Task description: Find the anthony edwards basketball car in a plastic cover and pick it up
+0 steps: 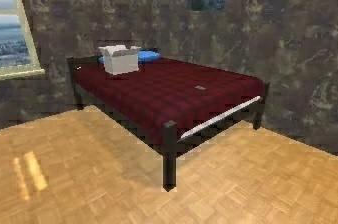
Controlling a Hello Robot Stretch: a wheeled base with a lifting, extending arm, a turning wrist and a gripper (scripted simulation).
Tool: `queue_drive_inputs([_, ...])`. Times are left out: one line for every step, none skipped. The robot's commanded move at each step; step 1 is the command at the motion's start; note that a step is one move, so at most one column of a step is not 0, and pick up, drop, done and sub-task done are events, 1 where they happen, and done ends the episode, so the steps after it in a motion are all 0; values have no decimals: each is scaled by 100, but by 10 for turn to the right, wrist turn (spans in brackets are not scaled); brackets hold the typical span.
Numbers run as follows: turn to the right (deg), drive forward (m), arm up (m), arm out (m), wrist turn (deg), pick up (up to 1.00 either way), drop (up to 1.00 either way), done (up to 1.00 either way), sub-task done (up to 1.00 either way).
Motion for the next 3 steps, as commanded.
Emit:
queue_drive_inputs([0,65,0,0,0,0,0,0,0])
queue_drive_inputs([450,0,0,0,0,0,0,0,0])
queue_drive_inputs([0,75,0,0,0,0,0,0,0])
